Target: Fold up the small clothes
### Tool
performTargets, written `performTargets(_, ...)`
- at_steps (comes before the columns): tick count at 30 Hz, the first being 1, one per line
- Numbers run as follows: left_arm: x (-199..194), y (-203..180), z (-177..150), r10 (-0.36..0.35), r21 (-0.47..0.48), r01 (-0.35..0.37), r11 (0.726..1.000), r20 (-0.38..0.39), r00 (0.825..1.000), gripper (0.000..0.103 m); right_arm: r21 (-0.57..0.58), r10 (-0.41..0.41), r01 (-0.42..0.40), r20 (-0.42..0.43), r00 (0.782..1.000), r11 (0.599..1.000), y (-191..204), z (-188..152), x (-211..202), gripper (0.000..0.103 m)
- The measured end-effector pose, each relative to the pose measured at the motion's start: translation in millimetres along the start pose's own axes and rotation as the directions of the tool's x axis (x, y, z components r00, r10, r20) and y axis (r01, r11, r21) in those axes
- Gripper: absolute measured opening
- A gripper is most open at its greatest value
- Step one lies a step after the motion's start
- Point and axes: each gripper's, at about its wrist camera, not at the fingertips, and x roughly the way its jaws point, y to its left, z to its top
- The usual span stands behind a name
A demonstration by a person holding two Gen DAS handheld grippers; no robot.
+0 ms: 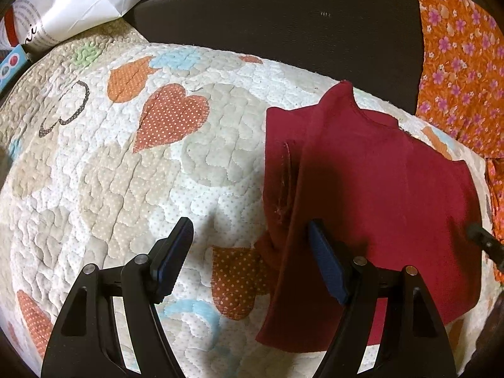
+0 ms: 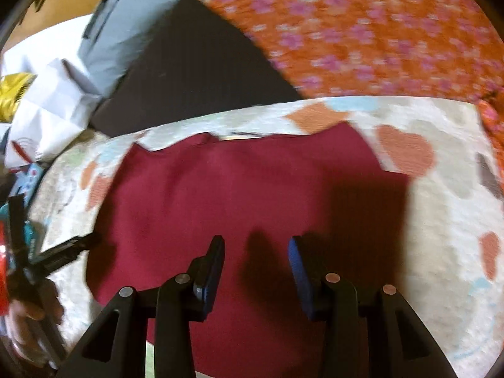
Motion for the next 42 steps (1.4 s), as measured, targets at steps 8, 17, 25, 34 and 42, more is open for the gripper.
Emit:
performTargets(8,5,4,0,-0.029,-0.017,0.029,0.999,-0.017,0.999,0.075,-0.130,0.142,-0.142,-0.006,0.990,0.981,85,36,44,0.040)
performTargets(17,14,11,2,-0.067,-0.034,0.066,0.997,-0.037,0.997,0.075,-0.219,0.152,-0.161,-0.060,0.987,0.962,147,78,126,0.032)
performTargets(25,20,12,8,-0.068,-0.044,0.066,0.997,-0.041,0.997,0.078,-0.205,0.109,-0.124,-0.084,0.990,0.971,156,86,171,0.032)
performTargets(34,16,10,6,-0.063,-0.043,0.061,0.997,-0.031,0.998,0.077,-0.133,0.193,-0.203,-0.086,0.977,0.970,122,61,115,0.032)
performTargets(42,21,10,9,-0.069,-0.051,0.068,0.996,-0.026,0.997,0.078,-0.083,0.207,-0.217,-0.106,0.972,0.973,96,36,115,0.034)
